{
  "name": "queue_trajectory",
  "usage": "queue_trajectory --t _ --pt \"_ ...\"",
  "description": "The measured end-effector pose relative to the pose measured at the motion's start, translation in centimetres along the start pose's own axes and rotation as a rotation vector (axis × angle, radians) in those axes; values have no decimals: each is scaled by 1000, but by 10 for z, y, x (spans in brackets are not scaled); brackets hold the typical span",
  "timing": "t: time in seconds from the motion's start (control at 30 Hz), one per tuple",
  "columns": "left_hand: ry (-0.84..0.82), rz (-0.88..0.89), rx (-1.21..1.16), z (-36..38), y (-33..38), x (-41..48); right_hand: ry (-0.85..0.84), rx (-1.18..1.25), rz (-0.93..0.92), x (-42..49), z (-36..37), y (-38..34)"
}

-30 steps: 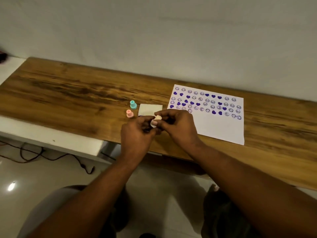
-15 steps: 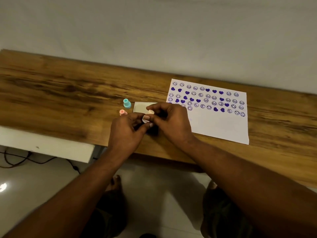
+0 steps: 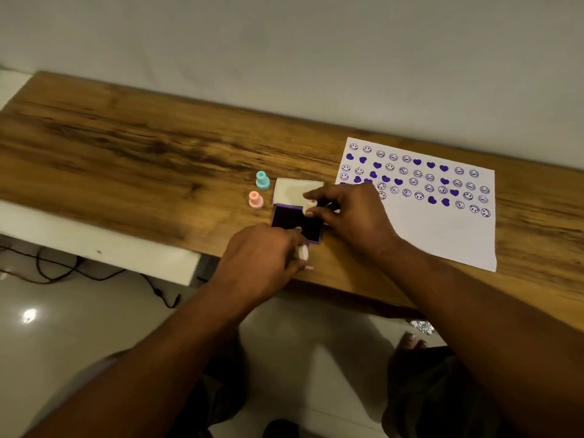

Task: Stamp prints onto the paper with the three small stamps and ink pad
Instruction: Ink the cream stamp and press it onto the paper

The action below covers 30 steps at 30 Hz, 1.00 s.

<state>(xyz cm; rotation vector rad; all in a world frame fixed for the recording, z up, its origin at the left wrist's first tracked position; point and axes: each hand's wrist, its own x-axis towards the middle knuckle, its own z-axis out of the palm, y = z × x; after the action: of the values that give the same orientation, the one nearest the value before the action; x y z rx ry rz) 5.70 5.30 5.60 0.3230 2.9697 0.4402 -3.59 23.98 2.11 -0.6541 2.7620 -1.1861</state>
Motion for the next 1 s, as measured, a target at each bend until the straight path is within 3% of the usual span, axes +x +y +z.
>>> queue_trajectory --t 0.3,1.0 --pt "-52 26 111 6 3 -3 12 -158 -133 -6 14 -6" --pt "-124 -28 190 5 14 0 16 -195 -126 -12 17 3"
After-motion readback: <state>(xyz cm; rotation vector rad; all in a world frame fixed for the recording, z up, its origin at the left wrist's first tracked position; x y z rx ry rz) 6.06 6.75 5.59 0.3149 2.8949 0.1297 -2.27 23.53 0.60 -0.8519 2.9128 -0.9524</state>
